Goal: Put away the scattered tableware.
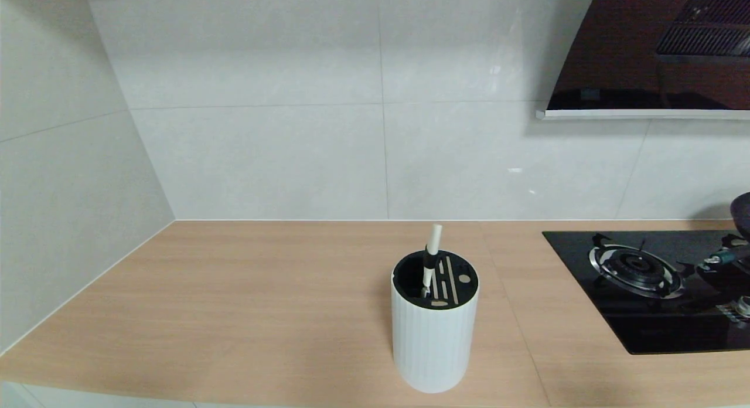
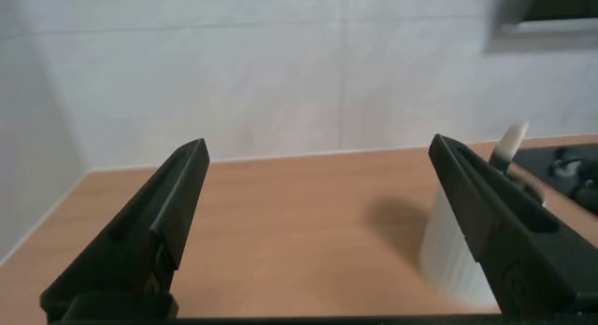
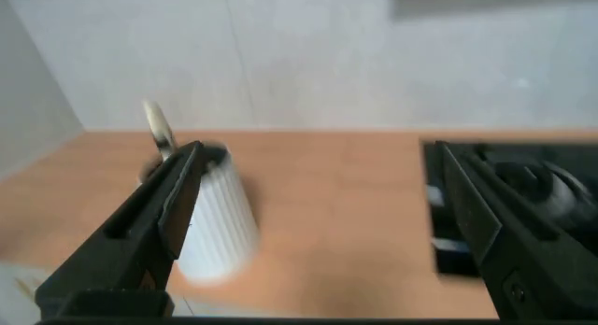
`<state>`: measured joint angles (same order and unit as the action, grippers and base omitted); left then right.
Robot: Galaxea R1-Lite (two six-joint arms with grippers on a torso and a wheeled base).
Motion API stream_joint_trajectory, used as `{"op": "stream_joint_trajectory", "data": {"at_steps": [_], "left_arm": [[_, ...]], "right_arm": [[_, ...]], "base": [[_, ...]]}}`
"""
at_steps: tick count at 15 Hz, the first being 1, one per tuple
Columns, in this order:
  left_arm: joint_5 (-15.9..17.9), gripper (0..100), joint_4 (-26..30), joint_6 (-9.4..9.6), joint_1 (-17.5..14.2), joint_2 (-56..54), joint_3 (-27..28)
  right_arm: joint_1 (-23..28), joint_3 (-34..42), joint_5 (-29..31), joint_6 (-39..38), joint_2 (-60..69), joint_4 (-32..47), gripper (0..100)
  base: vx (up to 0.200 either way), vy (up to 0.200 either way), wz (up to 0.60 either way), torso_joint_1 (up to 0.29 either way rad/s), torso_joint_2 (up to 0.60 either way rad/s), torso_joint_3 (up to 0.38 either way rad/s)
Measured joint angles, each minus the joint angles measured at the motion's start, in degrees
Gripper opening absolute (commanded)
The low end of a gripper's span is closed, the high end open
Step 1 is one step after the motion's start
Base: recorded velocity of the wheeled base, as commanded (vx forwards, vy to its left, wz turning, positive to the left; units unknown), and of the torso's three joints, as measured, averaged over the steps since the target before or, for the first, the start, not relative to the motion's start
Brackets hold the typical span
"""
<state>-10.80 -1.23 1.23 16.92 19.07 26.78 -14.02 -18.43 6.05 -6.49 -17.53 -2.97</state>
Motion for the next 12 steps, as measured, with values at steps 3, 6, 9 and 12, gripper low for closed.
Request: {"op": "stream_joint_trajectory", "data": {"at_steps": [3, 6, 9, 12], "left_arm": [[-3.07, 100, 6.56, -0.3, -5.73, -9.79, -2.06], [-2.68, 100, 2.79, 1.11, -12.91, -13.92, -8.02], [-3.34, 100, -2.54, 4.18, -15.88, -17.58, -18.38], [-1.43, 100, -0.93, 2.35, -16.54, -18.85, -25.51]], "right_arm": [[6.97, 0.94, 2.62, 0.88, 8.41, 6.36, 100], [12.81, 3.61, 2.02, 3.86, 13.43, 7.31, 100], [14.15, 10.19, 4.43, 5.32, 16.27, 5.88, 100], [14.29, 16.96, 4.46, 5.47, 17.13, 0.38, 100]], "base": [[0.0, 0.0, 0.0, 0.0, 0.0, 0.0], [0.0, 0.0, 0.0, 0.0, 0.0, 0.0], [0.0, 0.0, 0.0, 0.0, 0.0, 0.0], [0.0, 0.0, 0.0, 0.0, 0.0, 0.0]]}}
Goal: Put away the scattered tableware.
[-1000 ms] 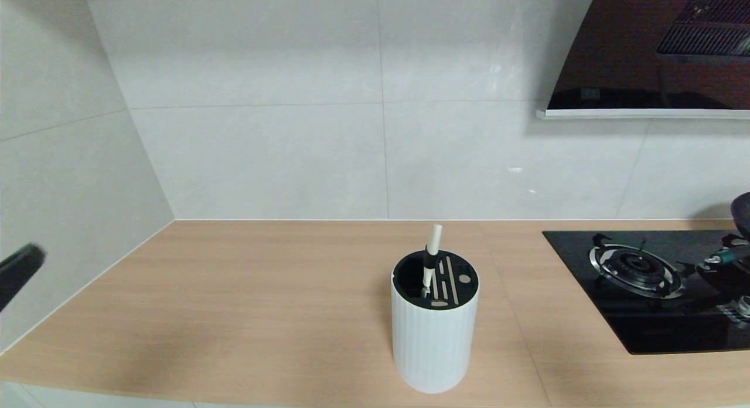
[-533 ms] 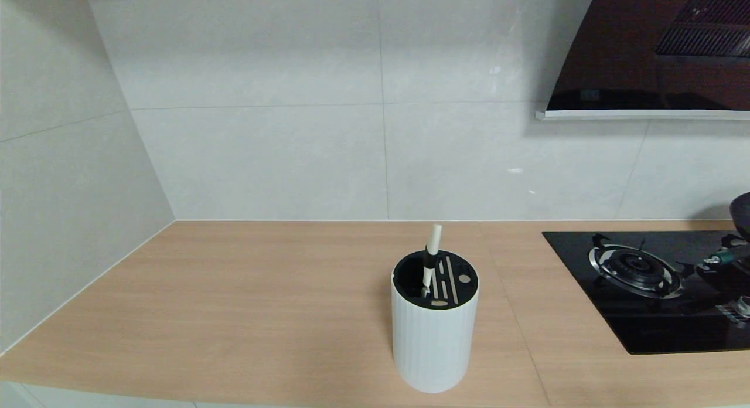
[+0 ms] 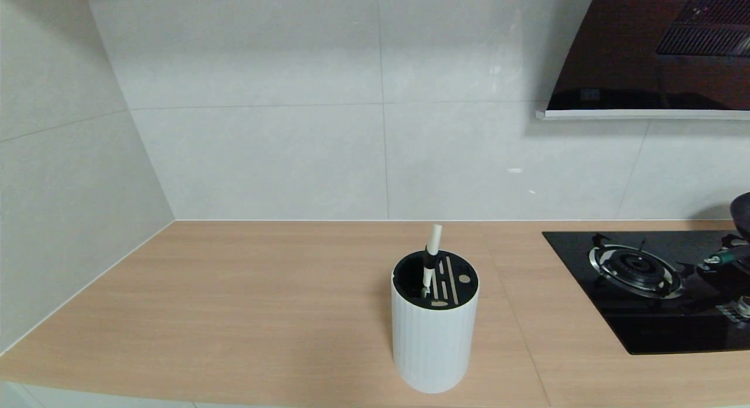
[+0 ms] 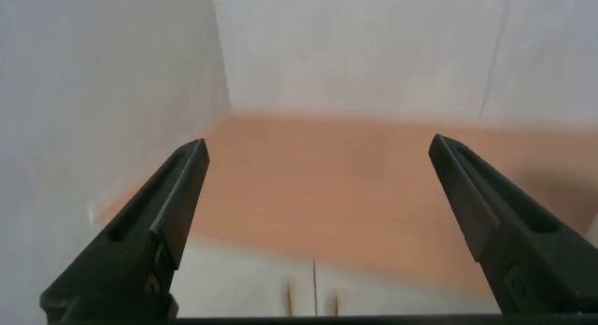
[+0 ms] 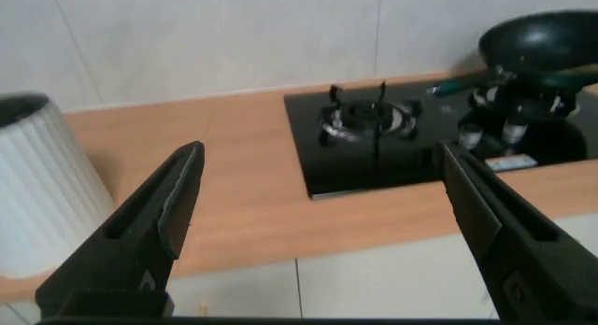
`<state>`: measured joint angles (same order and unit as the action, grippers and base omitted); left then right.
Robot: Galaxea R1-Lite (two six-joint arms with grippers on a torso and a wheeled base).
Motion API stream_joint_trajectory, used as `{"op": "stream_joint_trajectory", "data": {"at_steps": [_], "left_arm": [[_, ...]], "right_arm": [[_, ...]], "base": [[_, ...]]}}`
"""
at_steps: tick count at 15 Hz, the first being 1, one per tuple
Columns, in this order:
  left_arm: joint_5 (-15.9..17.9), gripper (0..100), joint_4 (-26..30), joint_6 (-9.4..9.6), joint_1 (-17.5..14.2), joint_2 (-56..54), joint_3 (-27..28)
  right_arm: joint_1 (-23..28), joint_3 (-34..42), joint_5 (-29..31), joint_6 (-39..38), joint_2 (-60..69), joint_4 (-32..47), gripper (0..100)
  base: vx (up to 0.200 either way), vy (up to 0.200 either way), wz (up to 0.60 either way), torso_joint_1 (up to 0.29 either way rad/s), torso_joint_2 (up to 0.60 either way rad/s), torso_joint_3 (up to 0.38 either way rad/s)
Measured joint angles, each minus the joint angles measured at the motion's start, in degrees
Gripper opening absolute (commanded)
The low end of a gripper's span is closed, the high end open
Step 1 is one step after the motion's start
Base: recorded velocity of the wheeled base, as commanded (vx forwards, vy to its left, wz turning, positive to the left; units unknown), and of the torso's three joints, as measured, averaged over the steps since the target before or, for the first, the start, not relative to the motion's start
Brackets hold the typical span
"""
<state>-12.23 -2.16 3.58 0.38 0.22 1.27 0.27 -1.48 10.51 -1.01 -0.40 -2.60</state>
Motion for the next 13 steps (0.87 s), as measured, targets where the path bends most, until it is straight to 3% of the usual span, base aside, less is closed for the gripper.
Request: {"op": "stream_joint_trajectory", "data": {"at_steps": [3, 4, 6, 8, 13], "left_arm": [[11.41, 100, 0.99, -0.41, -0.11, -0.24, -1.08], [13.15, 100, 2.43, -0.52, -0.11, -0.32, -1.17], [13.42, 100, 2.4, -1.07, -0.11, -0.33, -1.22], [13.34, 100, 2.38, -3.16, -0.11, -0.35, -1.24], [13.37, 100, 2.38, -3.29, -0.11, -0.35, -1.27]], "right_arm": [[-0.02, 1.17, -4.57, 1.74, 0.29, 0.02, 100], [-0.11, 1.27, -5.1, 2.12, 0.3, 0.0, 100], [-0.22, 1.4, -6.5, 2.6, 0.35, -0.02, 100], [-0.24, 1.48, -11.79, 3.61, 0.38, 1.6, 100], [-0.27, 1.48, -12.74, 0.39, 0.4, 2.38, 100]], "base": [[0.0, 0.0, 0.0, 0.0, 0.0, 0.0], [0.0, 0.0, 0.0, 0.0, 0.0, 0.0], [0.0, 0.0, 0.0, 0.0, 0.0, 0.0], [0.0, 0.0, 0.0, 0.0, 0.0, 0.0], [0.0, 0.0, 0.0, 0.0, 0.0, 0.0]]}}
